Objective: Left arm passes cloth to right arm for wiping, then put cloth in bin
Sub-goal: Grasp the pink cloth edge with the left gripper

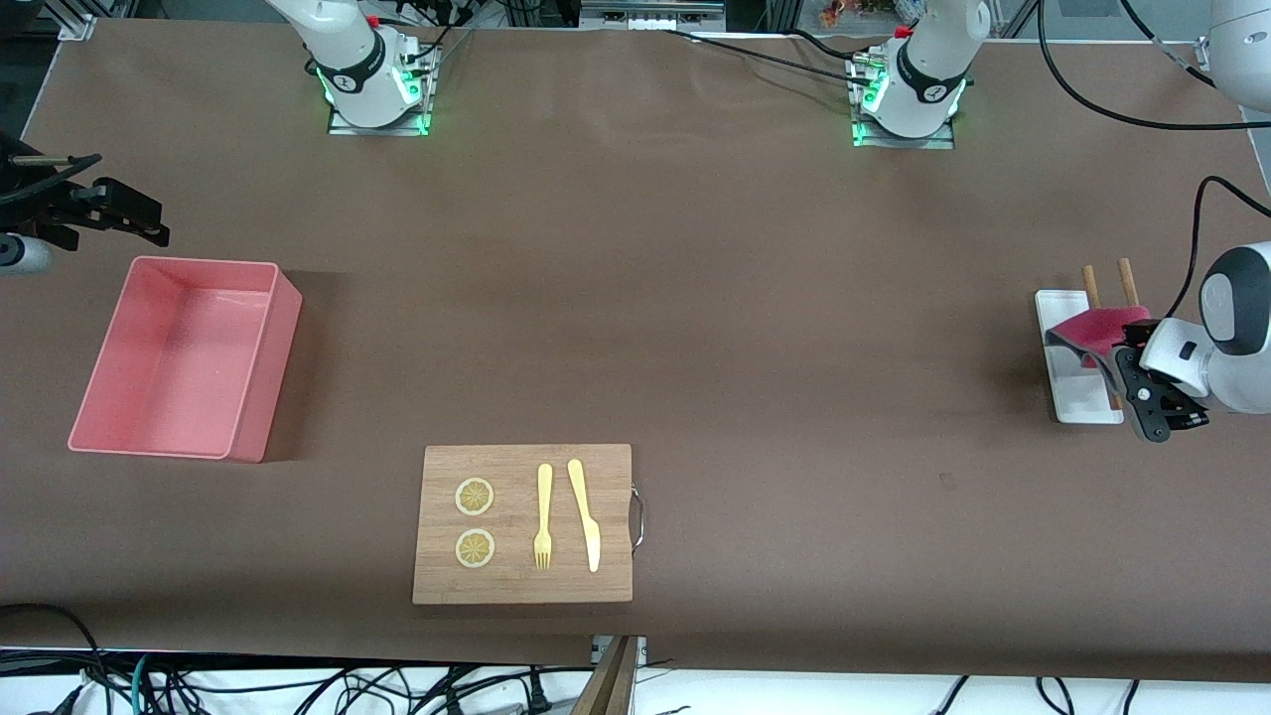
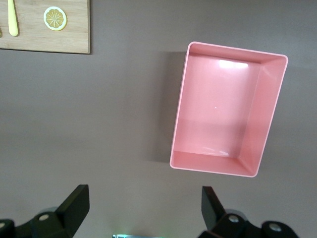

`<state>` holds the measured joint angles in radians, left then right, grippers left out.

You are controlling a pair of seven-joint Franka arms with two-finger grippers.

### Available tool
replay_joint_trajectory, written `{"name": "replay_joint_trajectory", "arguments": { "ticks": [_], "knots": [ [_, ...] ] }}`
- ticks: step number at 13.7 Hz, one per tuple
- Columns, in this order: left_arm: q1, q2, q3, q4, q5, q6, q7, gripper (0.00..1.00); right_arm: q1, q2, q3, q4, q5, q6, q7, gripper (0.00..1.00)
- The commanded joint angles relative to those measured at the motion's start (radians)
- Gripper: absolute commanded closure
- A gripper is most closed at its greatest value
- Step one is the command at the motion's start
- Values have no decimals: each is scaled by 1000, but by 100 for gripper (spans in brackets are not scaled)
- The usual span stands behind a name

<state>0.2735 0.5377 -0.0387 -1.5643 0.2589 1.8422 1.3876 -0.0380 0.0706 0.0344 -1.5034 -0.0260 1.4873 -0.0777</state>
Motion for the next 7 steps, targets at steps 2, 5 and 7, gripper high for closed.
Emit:
{"name": "replay_joint_trajectory", "arguments": {
  "ticks": [2,5,7],
  "knots": [
    [23,27,-6,21,20,-1,53,0,-10,12,4,25,-8,-6,-16,0],
    [41,48,-9,17,6,0,64,0,-10,12,4,25,-6,-6,-14,0],
    [41,50,-10,17,6,0,64,4,-10,12,4,25,-5,-6,-13,0]
  ]
}}
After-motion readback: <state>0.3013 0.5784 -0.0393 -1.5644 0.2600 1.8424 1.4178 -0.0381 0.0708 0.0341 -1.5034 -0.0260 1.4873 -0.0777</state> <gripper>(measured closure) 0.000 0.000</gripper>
